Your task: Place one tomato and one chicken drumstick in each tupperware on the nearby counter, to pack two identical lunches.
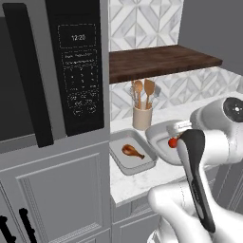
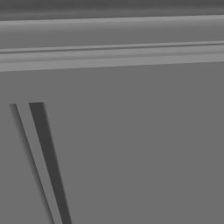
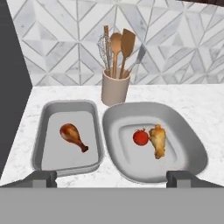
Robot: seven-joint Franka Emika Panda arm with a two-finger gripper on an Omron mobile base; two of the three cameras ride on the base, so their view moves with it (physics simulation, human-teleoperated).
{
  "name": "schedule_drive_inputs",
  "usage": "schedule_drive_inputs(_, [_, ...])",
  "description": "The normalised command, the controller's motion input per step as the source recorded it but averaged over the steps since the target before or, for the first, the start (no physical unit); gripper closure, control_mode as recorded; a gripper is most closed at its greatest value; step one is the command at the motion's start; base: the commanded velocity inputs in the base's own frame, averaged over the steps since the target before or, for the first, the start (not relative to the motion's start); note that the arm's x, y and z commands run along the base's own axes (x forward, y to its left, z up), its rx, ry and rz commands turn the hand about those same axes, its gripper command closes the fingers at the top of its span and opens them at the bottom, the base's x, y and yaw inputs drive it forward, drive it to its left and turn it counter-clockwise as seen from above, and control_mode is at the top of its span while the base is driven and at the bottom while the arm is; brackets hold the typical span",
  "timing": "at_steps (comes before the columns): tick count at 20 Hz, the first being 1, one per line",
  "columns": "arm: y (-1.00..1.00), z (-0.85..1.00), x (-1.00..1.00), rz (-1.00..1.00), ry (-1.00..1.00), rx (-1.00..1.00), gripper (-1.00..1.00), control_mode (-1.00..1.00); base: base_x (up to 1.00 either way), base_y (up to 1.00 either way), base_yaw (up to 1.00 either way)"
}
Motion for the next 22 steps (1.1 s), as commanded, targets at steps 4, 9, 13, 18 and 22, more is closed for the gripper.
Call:
schedule_drive_inputs(4, [-0.23,-0.03,-0.09,0.00,-0.01,0.00,-1.00,-1.00,0.00,0.00,0.00])
schedule_drive_inputs(9, [-0.06,-0.03,-0.13,0.00,-0.01,0.00,-1.00,1.00,-0.49,0.01,-0.04])
schedule_drive_inputs(13, [0.00,0.00,0.00,0.00,0.00,0.00,-1.00,1.00,-1.00,0.53,-0.07])
schedule_drive_inputs(18, [0.00,0.00,0.00,0.00,0.00,0.00,-1.00,1.00,-0.80,1.00,-0.14])
schedule_drive_inputs(22, [0.00,0.00,0.00,0.00,0.00,0.00,-1.00,1.00,-1.00,0.28,-0.42])
